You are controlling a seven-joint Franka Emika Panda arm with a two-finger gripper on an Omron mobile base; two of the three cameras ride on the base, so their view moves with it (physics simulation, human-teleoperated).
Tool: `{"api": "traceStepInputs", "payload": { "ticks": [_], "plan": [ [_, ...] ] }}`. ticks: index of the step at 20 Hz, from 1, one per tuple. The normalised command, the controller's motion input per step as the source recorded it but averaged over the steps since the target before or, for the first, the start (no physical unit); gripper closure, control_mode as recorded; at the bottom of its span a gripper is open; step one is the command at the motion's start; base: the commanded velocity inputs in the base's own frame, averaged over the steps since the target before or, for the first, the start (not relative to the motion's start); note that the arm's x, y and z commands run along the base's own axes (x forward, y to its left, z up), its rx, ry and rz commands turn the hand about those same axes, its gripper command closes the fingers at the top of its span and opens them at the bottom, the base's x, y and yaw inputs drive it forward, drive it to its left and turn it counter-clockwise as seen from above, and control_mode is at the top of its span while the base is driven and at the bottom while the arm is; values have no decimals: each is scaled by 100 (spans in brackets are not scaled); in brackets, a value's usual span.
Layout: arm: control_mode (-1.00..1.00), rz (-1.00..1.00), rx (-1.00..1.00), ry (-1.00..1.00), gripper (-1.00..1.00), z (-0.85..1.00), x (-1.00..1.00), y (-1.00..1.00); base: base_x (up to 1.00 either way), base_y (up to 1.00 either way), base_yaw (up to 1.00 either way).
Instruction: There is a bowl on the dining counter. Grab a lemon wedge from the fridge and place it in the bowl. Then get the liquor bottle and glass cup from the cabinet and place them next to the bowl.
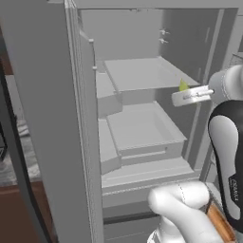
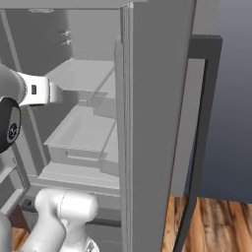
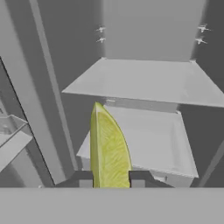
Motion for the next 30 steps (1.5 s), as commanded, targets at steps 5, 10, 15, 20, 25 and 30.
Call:
{"api": "traceStepInputs", "payload": {
  "ticks": [5,10,15,20,25,30],
  "plan": [
    [100,0,0,0,100,0,0,0,-70,-3,1],
    [100,0,0,0,100,0,0,0,-86,-17,7],
    [100,0,0,0,100,0,0,0,-96,-23,16],
    [100,0,0,0,100,0,0,0,-99,-4,35],
    [100,0,0,0,100,0,0,0,-96,0,40],
    [100,0,0,0,100,0,0,0,-97,-3,41]
  ]
}}
